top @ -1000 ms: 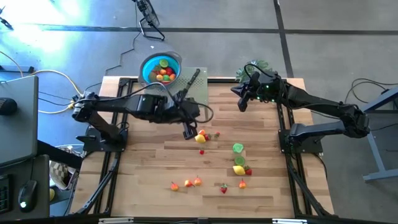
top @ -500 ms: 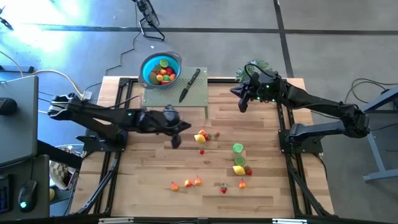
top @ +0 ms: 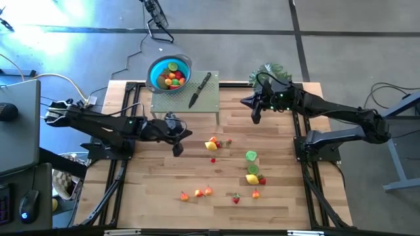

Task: Pick & Place Fruit
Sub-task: Put the lemon into the strainer bowl on the shelf

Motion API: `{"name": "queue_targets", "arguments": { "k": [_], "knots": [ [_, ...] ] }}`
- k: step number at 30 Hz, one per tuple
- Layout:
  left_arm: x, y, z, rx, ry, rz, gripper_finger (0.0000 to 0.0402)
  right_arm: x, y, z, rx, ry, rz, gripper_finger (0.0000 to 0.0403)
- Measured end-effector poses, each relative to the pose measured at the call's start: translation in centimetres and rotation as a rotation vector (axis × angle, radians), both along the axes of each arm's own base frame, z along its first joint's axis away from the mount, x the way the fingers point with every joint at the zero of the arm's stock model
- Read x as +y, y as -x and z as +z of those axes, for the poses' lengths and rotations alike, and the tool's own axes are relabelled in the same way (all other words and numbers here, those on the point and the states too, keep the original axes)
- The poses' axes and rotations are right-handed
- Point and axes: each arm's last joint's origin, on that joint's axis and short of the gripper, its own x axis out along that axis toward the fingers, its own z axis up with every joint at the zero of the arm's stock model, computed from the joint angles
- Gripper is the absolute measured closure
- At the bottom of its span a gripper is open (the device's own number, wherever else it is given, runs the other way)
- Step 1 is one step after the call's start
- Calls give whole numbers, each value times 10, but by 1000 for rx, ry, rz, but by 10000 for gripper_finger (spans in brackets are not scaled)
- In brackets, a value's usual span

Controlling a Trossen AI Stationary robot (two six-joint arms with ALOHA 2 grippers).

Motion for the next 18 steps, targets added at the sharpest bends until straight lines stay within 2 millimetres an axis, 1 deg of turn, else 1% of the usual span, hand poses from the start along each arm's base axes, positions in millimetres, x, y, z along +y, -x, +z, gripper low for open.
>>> {"name": "queue_targets", "arguments": {
  "k": [3, 6, 9, 13, 18],
  "knots": [
    [6, -5, -5, 20, -12, 38, 401, 2, -1, 0, -2, 2, 7, 400],
    [16, -10, -10, 46, -11, 64, 399, 3, -1, 0, -7, -15, 2, 400],
    [25, -14, -15, 69, 0, 52, 382, 2, -1, 1, -17, -34, -28, 400],
    [33, -21, -17, 57, 18, -10, 333, 2, -1, 2, -27, -31, -33, 400],
    [38, -25, -15, 30, -29, -38, 250, 2, -2, 2, -46, -58, -48, 400]
  ]
}}
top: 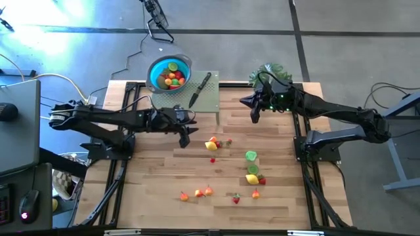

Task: Pick & Place Fruit
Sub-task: Put the lemon into the strainer bowl on the shelf

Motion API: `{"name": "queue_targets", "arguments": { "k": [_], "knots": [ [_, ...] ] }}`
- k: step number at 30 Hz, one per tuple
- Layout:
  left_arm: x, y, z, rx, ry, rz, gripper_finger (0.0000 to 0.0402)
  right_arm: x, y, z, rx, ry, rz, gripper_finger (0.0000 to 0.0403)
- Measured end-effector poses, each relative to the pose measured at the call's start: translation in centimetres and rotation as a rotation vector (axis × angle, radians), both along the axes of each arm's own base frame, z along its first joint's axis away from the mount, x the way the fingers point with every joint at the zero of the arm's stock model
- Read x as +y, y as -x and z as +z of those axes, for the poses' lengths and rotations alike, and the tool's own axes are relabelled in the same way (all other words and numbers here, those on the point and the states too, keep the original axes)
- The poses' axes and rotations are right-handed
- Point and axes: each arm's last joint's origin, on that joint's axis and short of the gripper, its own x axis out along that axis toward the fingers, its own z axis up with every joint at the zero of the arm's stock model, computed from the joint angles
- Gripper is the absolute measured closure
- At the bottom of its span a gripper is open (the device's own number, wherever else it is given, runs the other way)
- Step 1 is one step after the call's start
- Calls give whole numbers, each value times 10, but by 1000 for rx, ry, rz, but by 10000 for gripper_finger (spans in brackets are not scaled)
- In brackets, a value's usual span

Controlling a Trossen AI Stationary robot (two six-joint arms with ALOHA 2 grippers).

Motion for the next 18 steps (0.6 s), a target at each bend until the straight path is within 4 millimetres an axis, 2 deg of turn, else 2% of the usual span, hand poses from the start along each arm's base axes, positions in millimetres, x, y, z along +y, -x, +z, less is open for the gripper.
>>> {"name": "queue_targets", "arguments": {
  "k": [4, 7, 12, 18],
  "knots": [
    [0, -4, 6, -37, -10, -6, 199, 0, 0, 0, -4, -13, 0, 400],
    [0, -12, 11, -36, -54, -27, 179, 0, 0, 0, -2, -6, 4, 400],
    [1, -32, 17, 5, -120, -61, 171, 0, 0, 0, 12, 40, 20, 400],
    [2, -56, -2, 212, -129, -91, 171, 2, 0, 1, 2, 24, 74, 400]
  ]
}}
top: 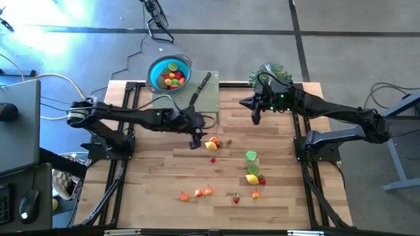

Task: Pick & Place Fruit
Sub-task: Put the lemon into the strainer bowl on the shelf

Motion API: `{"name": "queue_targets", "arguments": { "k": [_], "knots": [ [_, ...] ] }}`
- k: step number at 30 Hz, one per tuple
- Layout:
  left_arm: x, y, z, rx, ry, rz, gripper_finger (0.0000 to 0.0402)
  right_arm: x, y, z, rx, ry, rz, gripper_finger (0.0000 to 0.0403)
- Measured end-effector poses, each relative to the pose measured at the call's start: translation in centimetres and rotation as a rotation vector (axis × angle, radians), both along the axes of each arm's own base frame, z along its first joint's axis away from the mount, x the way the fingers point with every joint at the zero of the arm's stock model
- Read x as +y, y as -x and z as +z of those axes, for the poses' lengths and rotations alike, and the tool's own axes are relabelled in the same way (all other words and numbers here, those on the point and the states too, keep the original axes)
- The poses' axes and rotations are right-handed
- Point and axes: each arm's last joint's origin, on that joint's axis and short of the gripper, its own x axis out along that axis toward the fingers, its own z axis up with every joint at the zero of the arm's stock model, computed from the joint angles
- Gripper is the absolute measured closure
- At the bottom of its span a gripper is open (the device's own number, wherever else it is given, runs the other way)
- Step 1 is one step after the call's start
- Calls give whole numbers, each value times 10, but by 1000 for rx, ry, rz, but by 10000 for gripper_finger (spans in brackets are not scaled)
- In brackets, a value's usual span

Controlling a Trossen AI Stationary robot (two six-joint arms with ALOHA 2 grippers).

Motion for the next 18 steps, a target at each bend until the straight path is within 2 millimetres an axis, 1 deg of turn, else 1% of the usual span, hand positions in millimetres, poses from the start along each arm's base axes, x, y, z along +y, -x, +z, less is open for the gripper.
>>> {"name": "queue_targets", "arguments": {
  "k": [5, 13, 16, 18],
  "knots": [
    [-1, -13, -16, 70, 38, -39, 171, 2, 2, 1, 2, -12, 28, 400],
    [-3, -25, -38, 122, 109, -99, 170, 3, 3, -2, 27, -21, 52, 401],
    [-3, -31, -44, 114, 120, -112, 158, 3, 3, -1, 26, -14, 57, 401],
    [-3, -33, -48, 118, 123, -114, 143, 3, 3, -2, 28, -14, 56, 401]
  ]
}}
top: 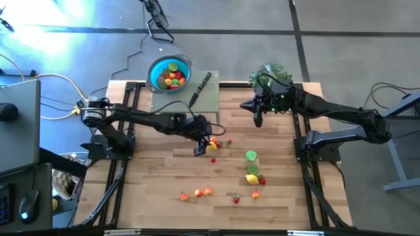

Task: Pick & Place Fruit
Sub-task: Put the lemon into the strainer bowl on the shelf

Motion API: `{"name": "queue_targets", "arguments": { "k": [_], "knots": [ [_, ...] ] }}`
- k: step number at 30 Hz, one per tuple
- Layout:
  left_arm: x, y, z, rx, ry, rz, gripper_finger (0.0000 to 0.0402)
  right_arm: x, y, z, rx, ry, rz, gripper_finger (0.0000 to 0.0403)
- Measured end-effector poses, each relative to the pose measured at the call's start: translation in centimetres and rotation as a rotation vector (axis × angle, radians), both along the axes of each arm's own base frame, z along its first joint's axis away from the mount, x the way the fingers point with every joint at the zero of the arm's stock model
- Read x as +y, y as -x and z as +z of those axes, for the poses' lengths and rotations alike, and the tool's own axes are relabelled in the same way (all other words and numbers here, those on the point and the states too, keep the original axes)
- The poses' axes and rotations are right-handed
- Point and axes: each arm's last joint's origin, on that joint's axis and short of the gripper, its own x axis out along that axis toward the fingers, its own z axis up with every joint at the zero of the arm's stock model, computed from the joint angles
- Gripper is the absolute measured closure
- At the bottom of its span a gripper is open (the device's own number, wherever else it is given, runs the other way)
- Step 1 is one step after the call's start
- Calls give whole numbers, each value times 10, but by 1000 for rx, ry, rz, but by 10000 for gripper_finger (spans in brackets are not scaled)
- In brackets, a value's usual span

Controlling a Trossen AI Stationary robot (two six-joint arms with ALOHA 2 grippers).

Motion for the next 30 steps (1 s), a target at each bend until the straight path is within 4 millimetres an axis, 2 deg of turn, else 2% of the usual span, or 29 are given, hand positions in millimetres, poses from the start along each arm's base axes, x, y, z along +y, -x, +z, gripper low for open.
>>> {"name": "queue_targets", "arguments": {
  "k": [4, 7, 18, 30],
  "knots": [
    [0, -8, 2, 9, 7, -8, 109, 0, 0, 0, 4, -1, 0, 401],
    [0, -12, 0, 15, -1, -34, 98, 0, 1, -2, 21, -1, 0, 401],
    [-2, -18, -24, 108, -6, -34, 112, 1, 3, -7, 75, -19, 0, 401],
    [-7, -20, -29, 115, -4, -48, 112, 1, 3, -7, 78, 4, 10, 401]
  ]
}}
